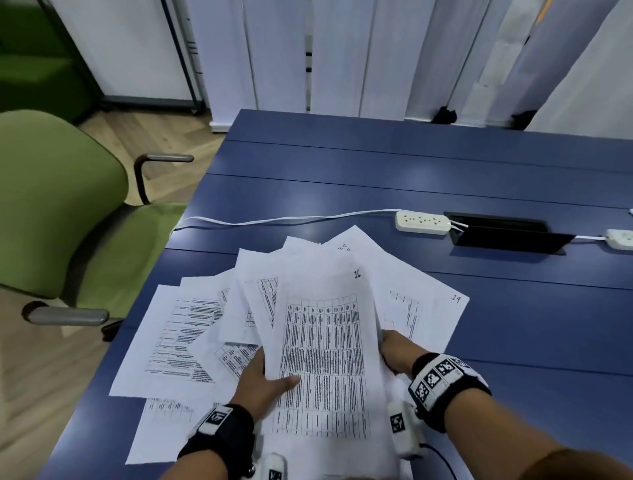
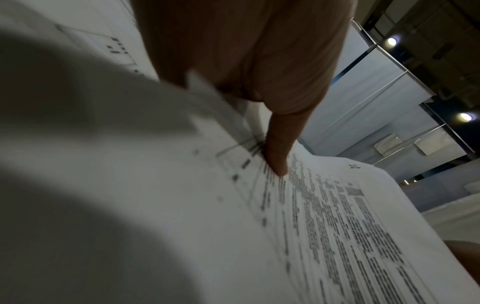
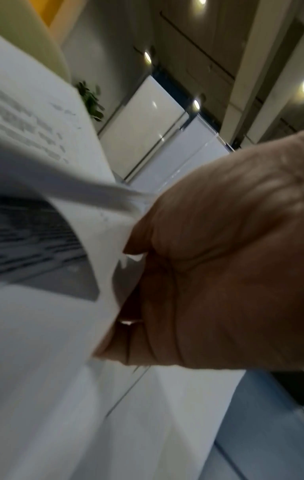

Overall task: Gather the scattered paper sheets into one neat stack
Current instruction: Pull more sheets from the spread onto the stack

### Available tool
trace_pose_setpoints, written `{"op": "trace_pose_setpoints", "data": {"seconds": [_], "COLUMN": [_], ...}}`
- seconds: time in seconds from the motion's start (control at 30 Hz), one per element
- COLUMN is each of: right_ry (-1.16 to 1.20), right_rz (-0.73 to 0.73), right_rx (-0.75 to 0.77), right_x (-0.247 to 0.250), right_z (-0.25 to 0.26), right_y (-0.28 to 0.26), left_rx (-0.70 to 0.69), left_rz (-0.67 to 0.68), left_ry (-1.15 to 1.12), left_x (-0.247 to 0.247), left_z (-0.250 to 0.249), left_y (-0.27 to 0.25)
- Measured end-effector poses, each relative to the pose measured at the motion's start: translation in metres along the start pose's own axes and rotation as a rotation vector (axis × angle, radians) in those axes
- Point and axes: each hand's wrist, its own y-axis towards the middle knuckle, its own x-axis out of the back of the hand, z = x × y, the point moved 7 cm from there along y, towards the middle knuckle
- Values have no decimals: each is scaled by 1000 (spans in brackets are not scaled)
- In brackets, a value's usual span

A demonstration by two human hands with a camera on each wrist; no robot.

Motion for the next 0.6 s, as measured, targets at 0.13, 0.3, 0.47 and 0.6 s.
{"op": "trace_pose_setpoints", "data": {"seconds": [0.13, 0.3, 0.47, 0.6], "right_ry": [77, -170, -843, -1259], "right_rz": [-336, -902, -528, -341], "right_rx": [73, 587, 1219, 1115], "right_x": [34, 59, -74, -127], "right_z": [18, 130, 218, 243], "right_y": [5, -49, -86, -70], "left_rx": [66, 86, -34, -170], "left_rz": [-30, -134, -157, -145], "left_ry": [-31, 80, 380, 453], "left_x": [5, -1, -4, -3], "left_z": [14, 17, -4, -20], "left_y": [3, -5, -5, -6]}}
